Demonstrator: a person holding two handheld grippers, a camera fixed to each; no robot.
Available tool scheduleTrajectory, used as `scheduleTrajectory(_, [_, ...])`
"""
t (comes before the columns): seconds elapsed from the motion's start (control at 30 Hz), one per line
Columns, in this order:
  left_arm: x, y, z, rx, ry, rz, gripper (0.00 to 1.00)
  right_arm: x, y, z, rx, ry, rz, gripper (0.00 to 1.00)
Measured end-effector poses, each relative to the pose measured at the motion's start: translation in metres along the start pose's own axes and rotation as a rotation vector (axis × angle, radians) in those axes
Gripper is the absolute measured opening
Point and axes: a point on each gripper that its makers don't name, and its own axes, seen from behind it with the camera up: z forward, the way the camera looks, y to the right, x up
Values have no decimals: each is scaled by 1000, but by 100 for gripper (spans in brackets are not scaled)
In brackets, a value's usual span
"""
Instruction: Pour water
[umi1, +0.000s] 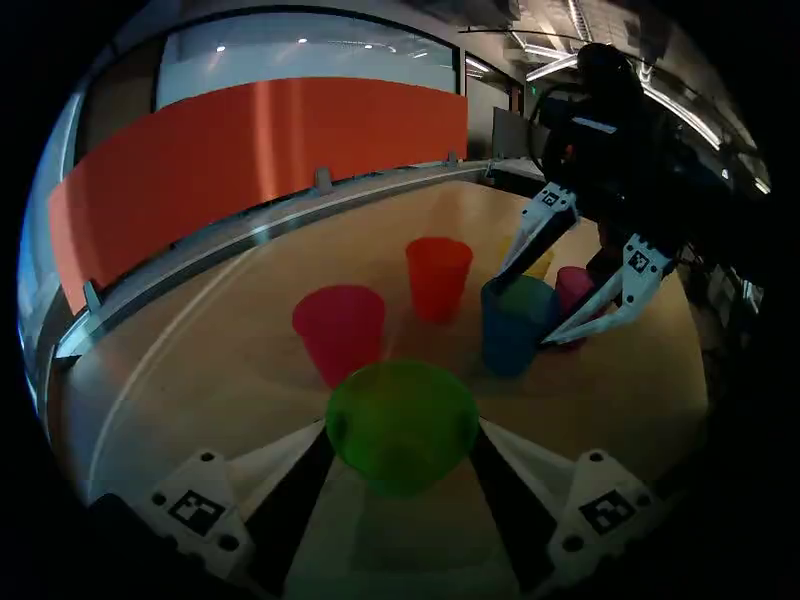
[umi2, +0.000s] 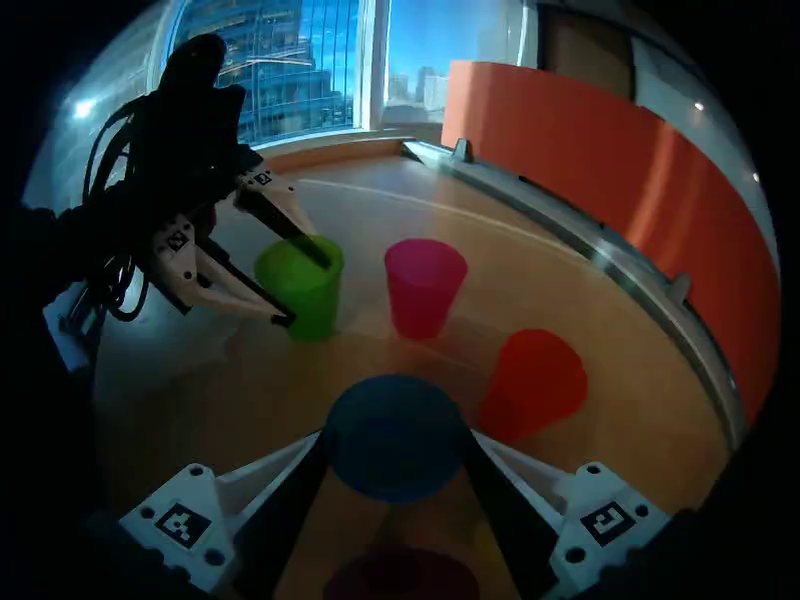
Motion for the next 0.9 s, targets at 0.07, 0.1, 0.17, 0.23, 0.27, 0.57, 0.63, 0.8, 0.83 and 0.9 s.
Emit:
scheduleTrajectory(0.07, [4,1,-4,1,9,0,87,3,-2,-4,-1,18,2,93])
scheduleTrajectory(0.1, [7,3,-6,1,15,1,87,5,-2,-7,-5,28,2,93])
scheduleTrajectory(0.17, [12,5,-10,0,26,3,87,8,-3,-12,-14,45,0,93])
scheduleTrajectory(0.23, [18,8,-14,4,40,6,87,13,-3,-18,-23,68,4,93])
scheduleTrajectory(0.27, [21,9,-16,6,47,6,87,16,-3,-21,-27,80,5,93])
scheduleTrajectory(0.57, [52,21,-38,19,122,-6,87,40,-3,-54,-58,201,51,93])
scheduleTrajectory(0.63, [60,22,-43,25,141,-7,87,46,-2,-63,-69,233,55,93])
scheduleTrajectory(0.8, [77,26,-58,38,186,0,87,63,-3,-84,-87,324,55,93])
scheduleTrajectory(0.83, [80,27,-61,40,195,2,87,66,-4,-88,-88,341,56,93])
scheduleTrajectory(0.9, [87,28,-67,46,212,5,87,72,-5,-96,-90,375,59,93])
